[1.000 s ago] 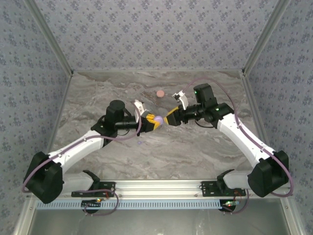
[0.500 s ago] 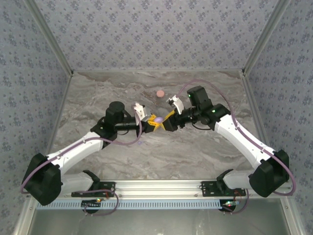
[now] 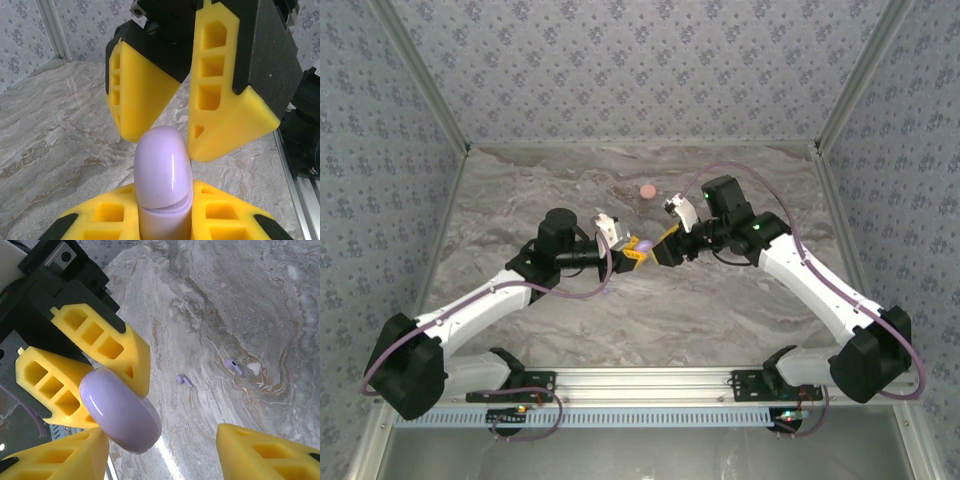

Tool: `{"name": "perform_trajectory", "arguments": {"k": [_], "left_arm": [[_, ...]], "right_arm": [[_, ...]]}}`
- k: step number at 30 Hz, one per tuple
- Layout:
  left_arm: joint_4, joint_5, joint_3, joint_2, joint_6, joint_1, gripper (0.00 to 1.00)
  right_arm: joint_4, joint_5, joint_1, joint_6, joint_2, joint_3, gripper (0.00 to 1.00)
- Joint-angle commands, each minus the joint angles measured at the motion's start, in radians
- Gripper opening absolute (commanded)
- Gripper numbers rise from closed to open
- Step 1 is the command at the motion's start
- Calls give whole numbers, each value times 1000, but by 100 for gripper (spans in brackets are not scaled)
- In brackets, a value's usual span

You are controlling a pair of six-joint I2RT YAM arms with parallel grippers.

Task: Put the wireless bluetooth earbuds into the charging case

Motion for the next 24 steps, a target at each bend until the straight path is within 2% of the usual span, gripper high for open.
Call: {"name": "perform_trajectory", "arguments": {"k": [1, 17, 24], "left_arm": [[5, 79, 17, -42, 36, -27, 13], [-1, 88, 26, -50, 39, -34, 13], [-9, -23, 29, -20, 24, -33, 12]], "right_arm": [[38, 98, -20, 36, 1, 24, 59], [32, 106, -31, 48, 19, 24, 60], [29, 116, -30, 47, -7, 31, 62]]}}
